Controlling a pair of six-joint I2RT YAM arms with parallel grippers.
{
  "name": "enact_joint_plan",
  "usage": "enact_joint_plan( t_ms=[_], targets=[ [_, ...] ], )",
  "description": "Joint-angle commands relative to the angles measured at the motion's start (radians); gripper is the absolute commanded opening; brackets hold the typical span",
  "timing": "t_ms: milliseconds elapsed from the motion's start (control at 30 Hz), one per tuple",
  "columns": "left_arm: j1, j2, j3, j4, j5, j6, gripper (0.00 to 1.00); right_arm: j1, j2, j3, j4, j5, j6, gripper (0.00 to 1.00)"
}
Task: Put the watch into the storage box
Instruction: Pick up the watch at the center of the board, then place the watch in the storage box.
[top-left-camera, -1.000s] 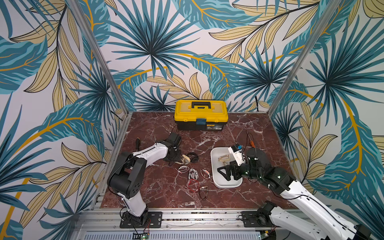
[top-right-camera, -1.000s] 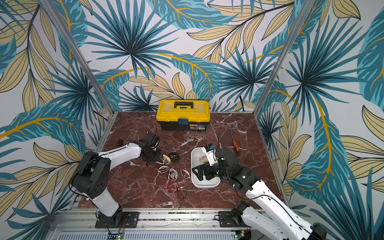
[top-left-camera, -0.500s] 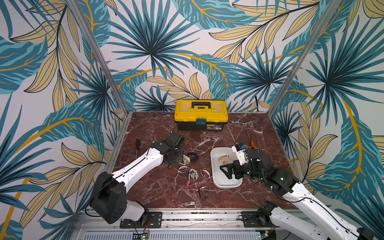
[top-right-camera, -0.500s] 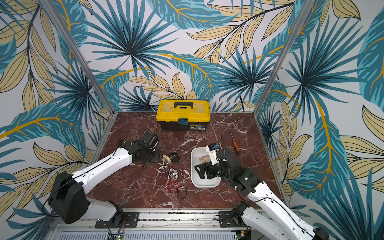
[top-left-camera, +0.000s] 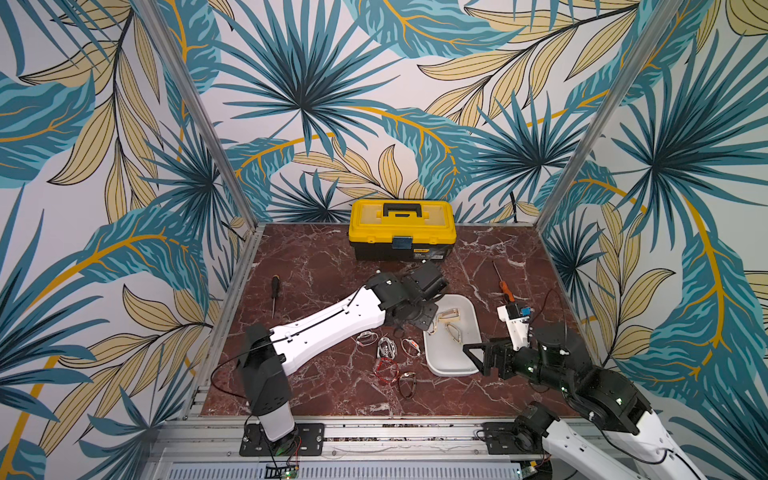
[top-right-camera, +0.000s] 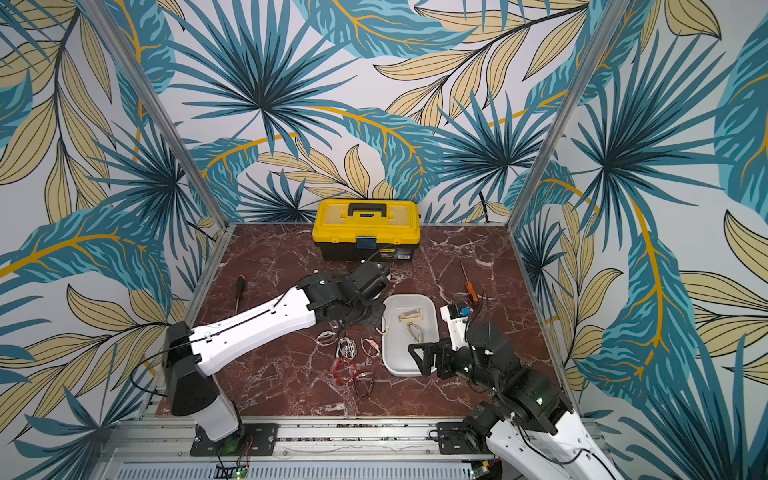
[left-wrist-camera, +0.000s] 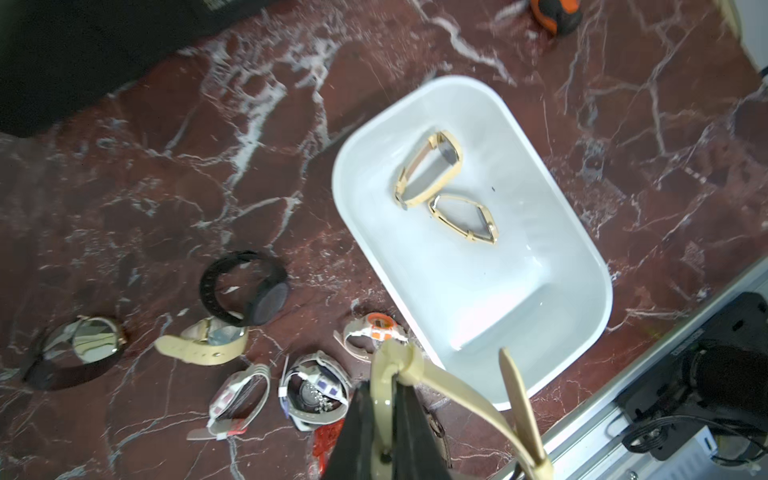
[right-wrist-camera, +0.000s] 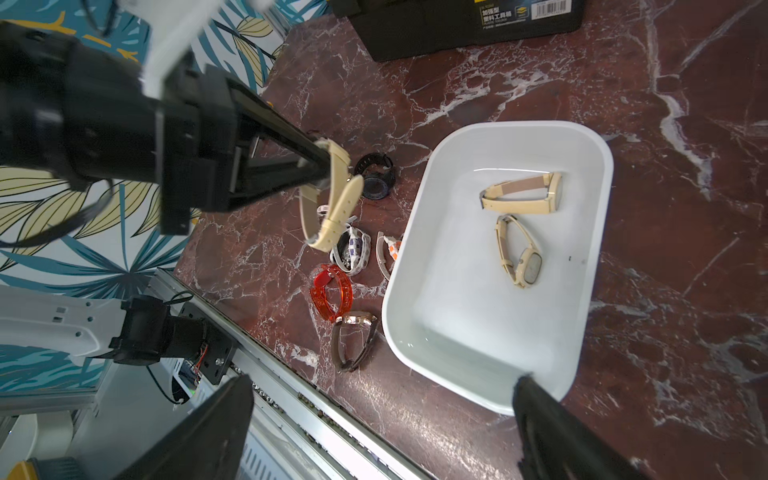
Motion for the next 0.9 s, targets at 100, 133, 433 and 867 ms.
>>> enact_joint_plan(
  t_ms=[100, 133, 433, 867],
  targets=[
    [-0.025, 0.165, 0.145, -0.022, -0.001, 0.031, 0.07, 0.005, -0.025, 0.017, -0.087, 0.023, 0.026, 1.0],
    [-0.025, 0.193, 0.161, -0.021, -0.007, 0.033, 0.07, 0.003, -0.023, 0.019, -0.09, 0.025, 0.029, 1.0],
    [-0.023, 0.401, 0.289, -0.013, -0.087, 0.048, 0.07, 0.004, -0.039, 0.026, -0.096, 0.026, 0.035, 1.0],
    [0.007, 0.464, 0.253, 0.052, -0.166, 0.037, 0.07, 0.003, -0.048, 0.038, -0.116, 0.042, 0.037, 1.0]
  ],
)
